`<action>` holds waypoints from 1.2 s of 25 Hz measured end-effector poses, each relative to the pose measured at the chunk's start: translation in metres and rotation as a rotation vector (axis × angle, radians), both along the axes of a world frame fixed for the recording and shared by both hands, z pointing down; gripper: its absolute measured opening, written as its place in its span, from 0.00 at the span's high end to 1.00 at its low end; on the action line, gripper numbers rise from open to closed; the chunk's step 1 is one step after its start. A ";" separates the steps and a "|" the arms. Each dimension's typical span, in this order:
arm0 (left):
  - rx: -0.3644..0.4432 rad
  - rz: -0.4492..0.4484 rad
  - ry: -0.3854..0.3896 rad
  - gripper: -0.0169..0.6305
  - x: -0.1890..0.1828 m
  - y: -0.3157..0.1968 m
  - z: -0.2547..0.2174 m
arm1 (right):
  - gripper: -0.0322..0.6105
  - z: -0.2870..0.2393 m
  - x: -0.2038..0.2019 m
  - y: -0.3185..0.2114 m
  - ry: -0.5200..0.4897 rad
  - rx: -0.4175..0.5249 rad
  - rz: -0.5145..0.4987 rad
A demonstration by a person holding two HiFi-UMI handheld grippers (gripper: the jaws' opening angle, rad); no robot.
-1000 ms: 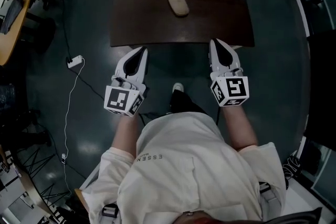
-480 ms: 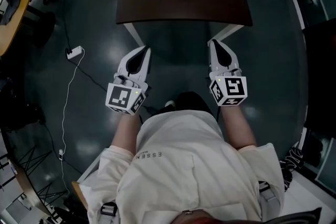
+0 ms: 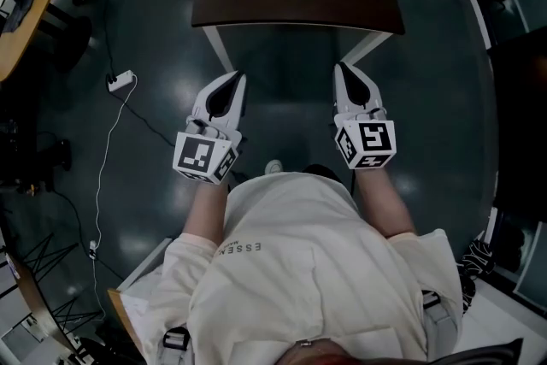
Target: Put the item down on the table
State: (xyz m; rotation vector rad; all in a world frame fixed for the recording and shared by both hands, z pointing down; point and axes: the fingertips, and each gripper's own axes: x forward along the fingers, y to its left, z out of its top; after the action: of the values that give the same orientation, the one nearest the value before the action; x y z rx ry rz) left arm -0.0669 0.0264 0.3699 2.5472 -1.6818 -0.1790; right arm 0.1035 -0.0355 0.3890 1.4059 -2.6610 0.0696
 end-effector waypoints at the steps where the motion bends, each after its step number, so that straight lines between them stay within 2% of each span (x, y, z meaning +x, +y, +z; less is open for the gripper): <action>1: 0.004 -0.002 -0.002 0.95 0.001 0.004 -0.001 | 0.97 0.000 0.001 0.004 0.001 0.002 0.001; 15: -0.003 0.001 -0.018 0.95 0.017 0.032 0.001 | 0.97 0.005 0.010 0.038 -0.008 0.000 -0.009; 30: -0.013 0.001 -0.013 0.95 0.014 0.031 0.005 | 0.97 0.008 0.016 0.038 -0.020 -0.007 0.020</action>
State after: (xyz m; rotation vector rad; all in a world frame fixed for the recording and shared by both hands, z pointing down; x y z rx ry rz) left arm -0.0531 0.0573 0.3748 2.5451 -1.6806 -0.1519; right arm 0.1190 0.0029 0.3967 1.4375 -2.6602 0.0951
